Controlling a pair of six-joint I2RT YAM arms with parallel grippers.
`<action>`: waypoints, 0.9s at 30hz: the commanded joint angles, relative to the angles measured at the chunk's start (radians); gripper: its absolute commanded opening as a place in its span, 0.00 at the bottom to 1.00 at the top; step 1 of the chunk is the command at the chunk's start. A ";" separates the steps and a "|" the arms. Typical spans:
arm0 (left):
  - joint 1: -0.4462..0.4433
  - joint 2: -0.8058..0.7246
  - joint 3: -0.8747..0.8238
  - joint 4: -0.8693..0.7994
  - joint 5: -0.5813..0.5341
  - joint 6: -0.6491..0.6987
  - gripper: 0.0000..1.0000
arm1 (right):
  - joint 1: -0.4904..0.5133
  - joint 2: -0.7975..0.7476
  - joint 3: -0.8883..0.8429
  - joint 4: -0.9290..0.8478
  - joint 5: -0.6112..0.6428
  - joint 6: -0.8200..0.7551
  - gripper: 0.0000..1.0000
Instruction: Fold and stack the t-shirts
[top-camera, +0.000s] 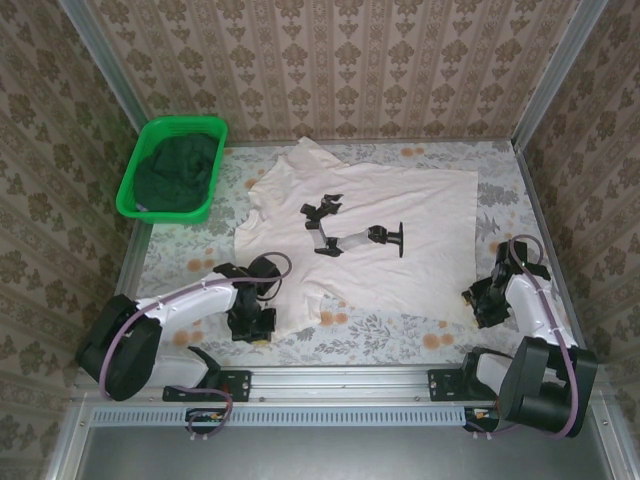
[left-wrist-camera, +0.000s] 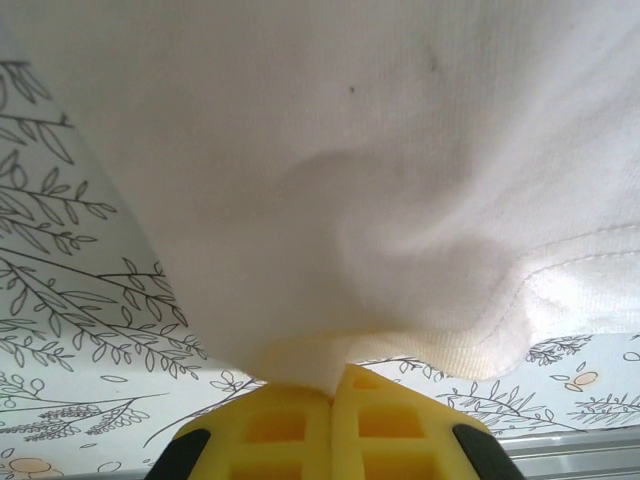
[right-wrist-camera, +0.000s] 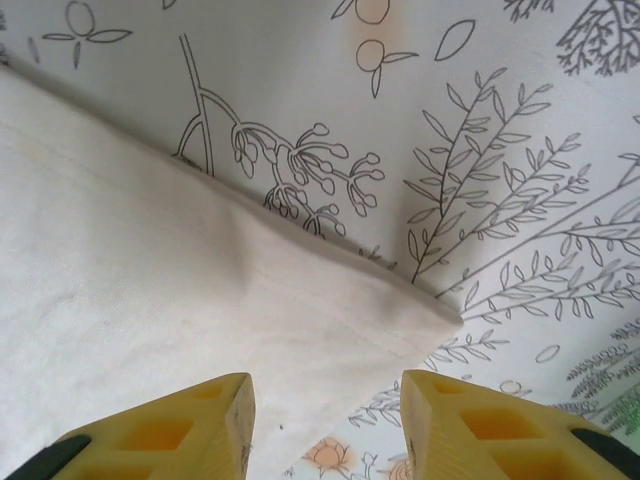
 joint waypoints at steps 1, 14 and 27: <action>-0.001 0.011 0.024 -0.015 -0.016 0.029 0.00 | -0.002 -0.038 0.000 -0.107 0.026 -0.003 0.43; 0.000 0.014 0.017 -0.006 -0.009 0.035 0.00 | -0.002 0.096 -0.089 0.067 -0.023 0.069 0.39; -0.030 -0.039 0.033 -0.088 0.059 -0.003 0.00 | -0.008 0.131 -0.070 0.145 0.040 0.054 0.00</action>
